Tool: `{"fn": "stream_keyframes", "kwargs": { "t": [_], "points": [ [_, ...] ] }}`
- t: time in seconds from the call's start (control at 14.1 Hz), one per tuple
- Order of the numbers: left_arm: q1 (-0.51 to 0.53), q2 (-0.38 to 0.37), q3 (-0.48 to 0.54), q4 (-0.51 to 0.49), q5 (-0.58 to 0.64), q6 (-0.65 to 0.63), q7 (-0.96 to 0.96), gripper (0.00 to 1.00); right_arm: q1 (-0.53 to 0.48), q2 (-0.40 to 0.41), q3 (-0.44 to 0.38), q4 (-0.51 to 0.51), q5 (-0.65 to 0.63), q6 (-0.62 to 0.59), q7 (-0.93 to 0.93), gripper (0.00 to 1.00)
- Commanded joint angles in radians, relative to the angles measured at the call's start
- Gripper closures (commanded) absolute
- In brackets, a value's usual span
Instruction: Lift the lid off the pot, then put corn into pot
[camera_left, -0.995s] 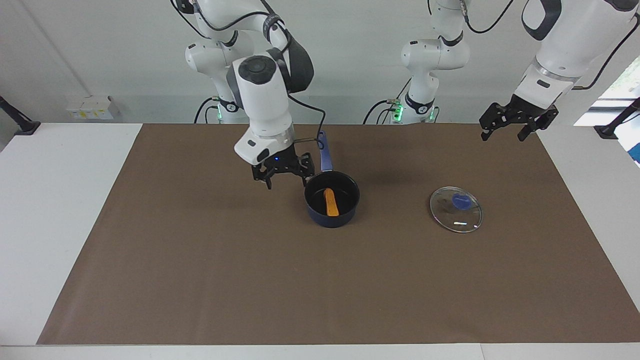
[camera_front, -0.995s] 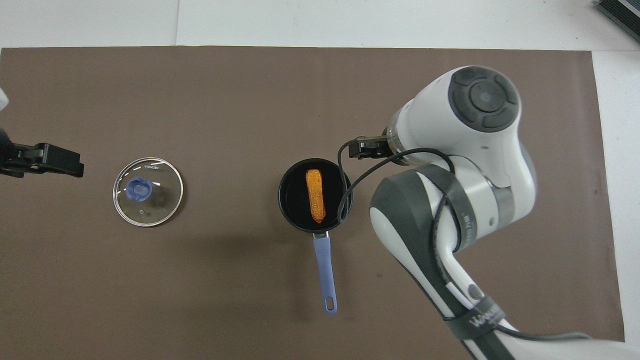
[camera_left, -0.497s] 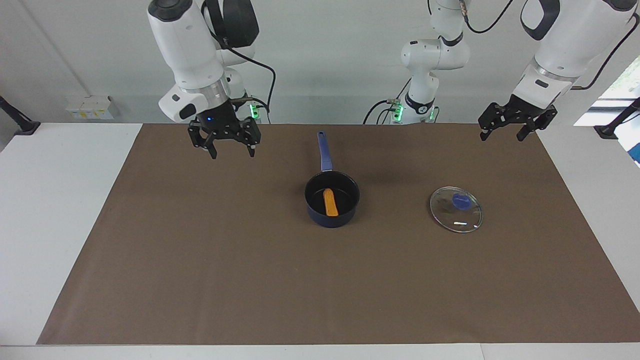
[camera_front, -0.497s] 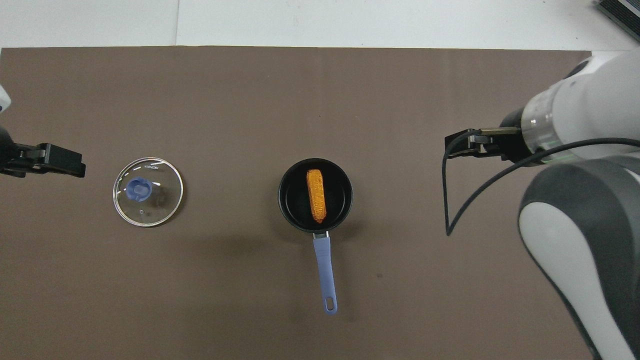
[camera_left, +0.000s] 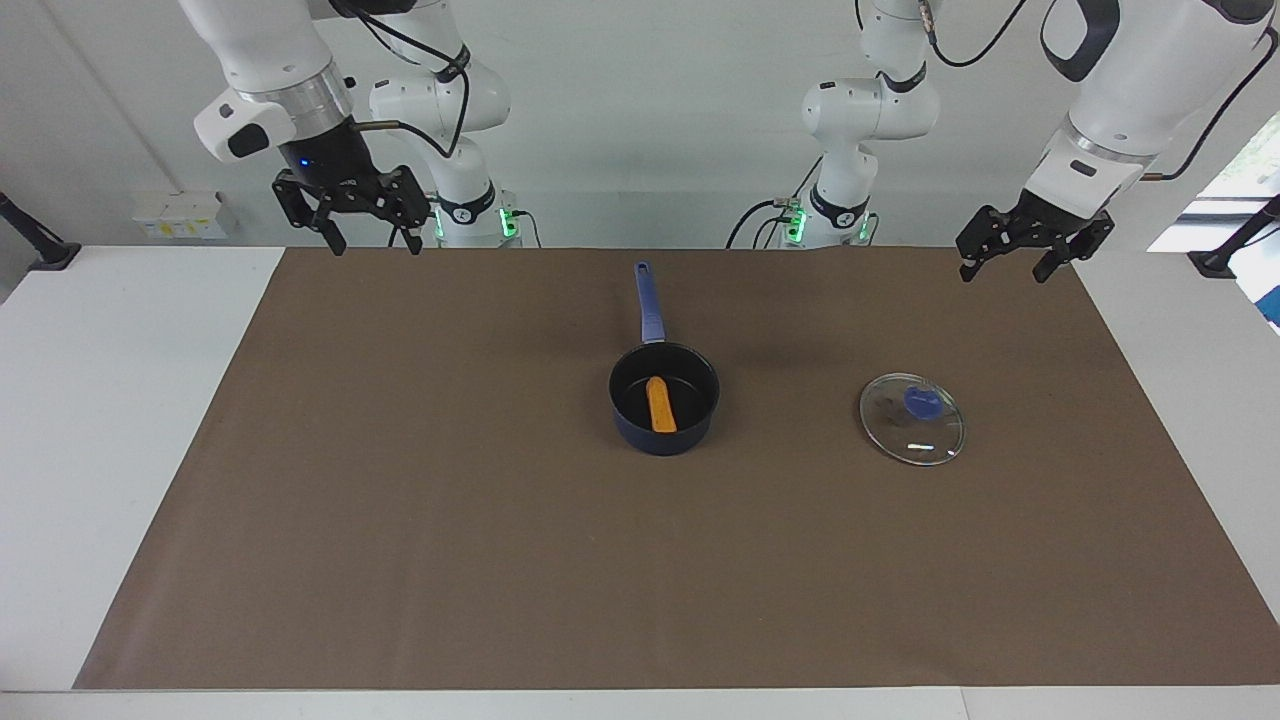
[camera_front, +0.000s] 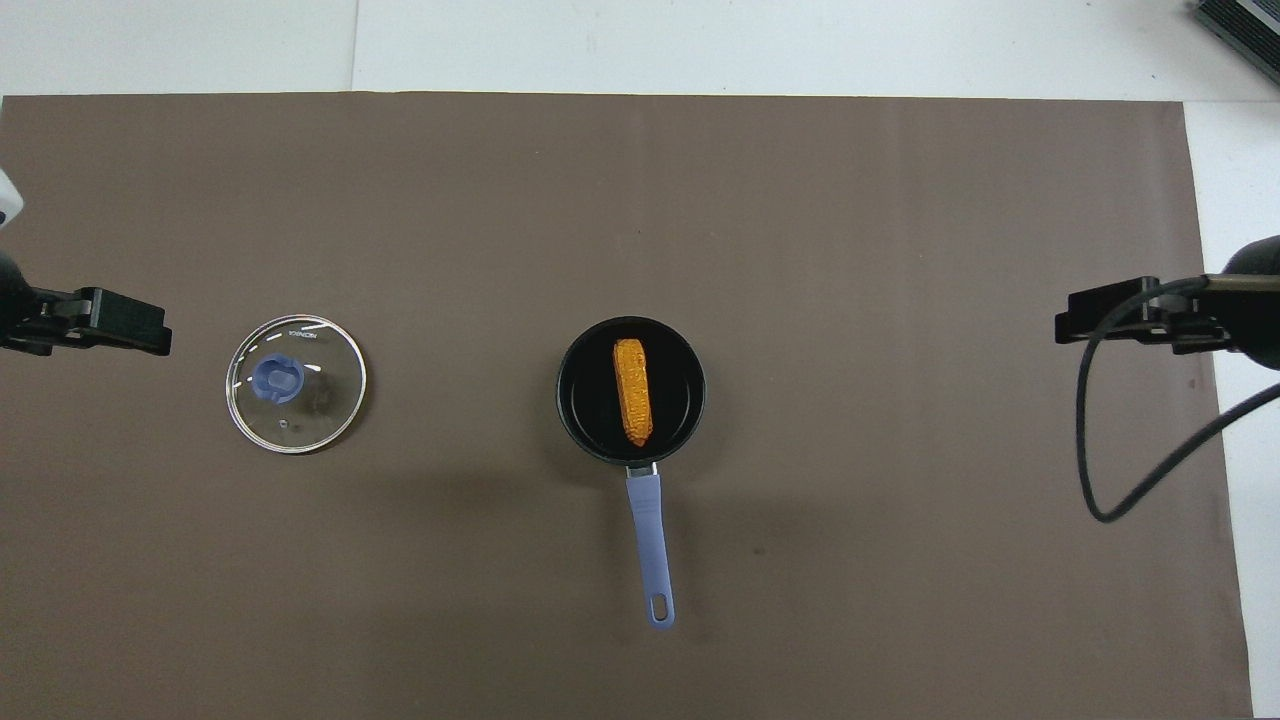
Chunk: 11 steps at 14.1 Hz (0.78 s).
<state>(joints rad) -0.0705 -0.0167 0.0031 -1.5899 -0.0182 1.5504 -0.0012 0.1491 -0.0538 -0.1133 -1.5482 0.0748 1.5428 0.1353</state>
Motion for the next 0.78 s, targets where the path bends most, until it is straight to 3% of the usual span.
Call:
{"fn": "stream_keyframes", "kwargs": {
  "t": [0.0,0.21,0.71],
  "points": [
    [0.003,-0.020,0.003,-0.022,-0.006,-0.009,0.000,0.00,-0.016,-0.014,-0.034,0.014,-0.003,-0.042,-0.055,0.00],
    [0.005,-0.022,0.003,-0.027,-0.006,-0.007,0.001,0.00,-0.016,-0.032,-0.086,0.040,-0.006,-0.059,-0.063,0.00],
    [0.000,-0.019,0.005,-0.016,-0.006,-0.001,0.001,0.00,-0.016,-0.054,-0.088,0.007,-0.021,-0.044,-0.104,0.00]
  ]
}}
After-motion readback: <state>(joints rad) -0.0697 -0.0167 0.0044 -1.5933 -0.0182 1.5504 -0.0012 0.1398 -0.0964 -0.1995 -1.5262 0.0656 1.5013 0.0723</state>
